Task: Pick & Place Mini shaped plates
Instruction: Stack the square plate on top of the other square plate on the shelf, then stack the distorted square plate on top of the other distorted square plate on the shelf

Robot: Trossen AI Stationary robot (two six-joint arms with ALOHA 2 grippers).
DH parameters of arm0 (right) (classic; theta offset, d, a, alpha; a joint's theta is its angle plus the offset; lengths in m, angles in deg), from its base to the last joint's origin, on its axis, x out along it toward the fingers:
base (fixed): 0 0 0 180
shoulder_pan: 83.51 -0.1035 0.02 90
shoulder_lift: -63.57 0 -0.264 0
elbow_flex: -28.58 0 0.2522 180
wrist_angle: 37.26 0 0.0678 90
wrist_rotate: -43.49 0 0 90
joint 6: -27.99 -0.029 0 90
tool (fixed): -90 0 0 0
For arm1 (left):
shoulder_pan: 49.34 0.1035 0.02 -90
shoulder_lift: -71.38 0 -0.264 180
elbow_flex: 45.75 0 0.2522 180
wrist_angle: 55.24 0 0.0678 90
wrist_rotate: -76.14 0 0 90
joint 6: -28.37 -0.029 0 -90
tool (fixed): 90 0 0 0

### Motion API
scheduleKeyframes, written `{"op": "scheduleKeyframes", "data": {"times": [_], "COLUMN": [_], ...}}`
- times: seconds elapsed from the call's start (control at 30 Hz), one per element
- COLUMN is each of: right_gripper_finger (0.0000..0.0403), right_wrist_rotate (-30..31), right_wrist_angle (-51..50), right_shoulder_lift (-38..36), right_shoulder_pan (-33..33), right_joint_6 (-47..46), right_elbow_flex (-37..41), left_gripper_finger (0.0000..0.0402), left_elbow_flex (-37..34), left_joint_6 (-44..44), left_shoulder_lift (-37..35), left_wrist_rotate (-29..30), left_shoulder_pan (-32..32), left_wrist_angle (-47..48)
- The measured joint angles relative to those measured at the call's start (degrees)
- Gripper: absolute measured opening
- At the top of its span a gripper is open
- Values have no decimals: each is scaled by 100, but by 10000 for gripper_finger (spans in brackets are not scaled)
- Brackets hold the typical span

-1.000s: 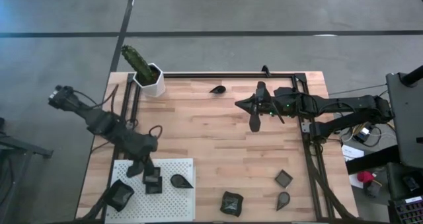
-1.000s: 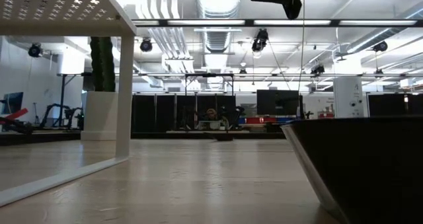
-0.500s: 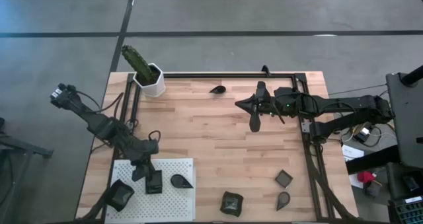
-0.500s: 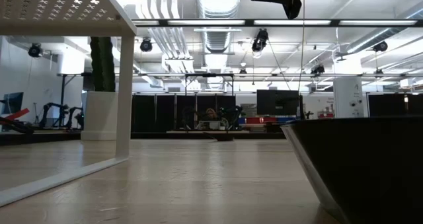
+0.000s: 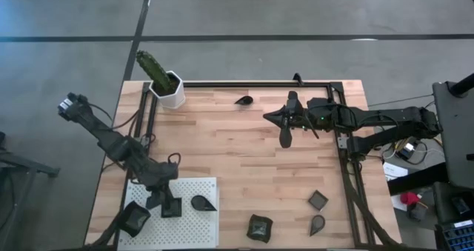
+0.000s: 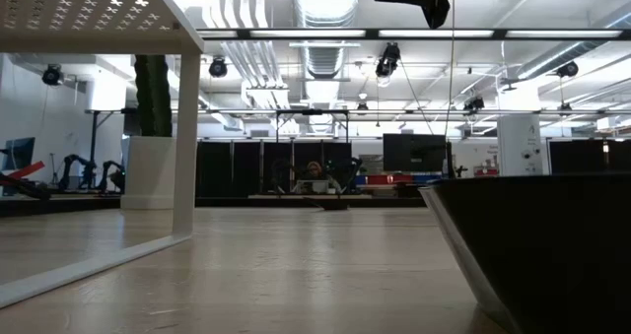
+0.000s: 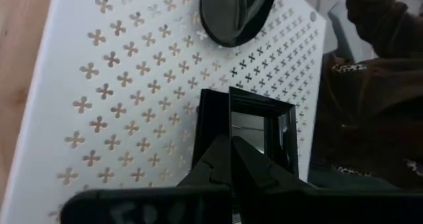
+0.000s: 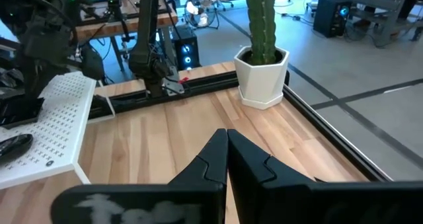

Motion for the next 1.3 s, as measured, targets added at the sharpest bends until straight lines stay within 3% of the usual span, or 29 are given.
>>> {"op": "scheduleKeyframes", "data": {"times": [0.33, 0.77, 1.3], "right_gripper_finger": [8, 8, 8], "right_wrist_rotate": [-1, -2, -20], "right_wrist_angle": [0, 2, -13], "right_shoulder_lift": [1, 1, 1], "right_shoulder_pan": [0, 0, -2], "right_joint_6": [60, 40, 40], "right_elbow_flex": [0, 0, 0], "left_gripper_finger": [9, 77, 76], "left_elbow_flex": [0, 1, 374], "left_joint_6": [-157, -360, -642], "left_shoulder_lift": [75, 50, -137], "left_wrist_rotate": [24, -41, 24], "left_shoulder_pan": [-4, 4, 17], "left_wrist_angle": [4, 11, 71]}}
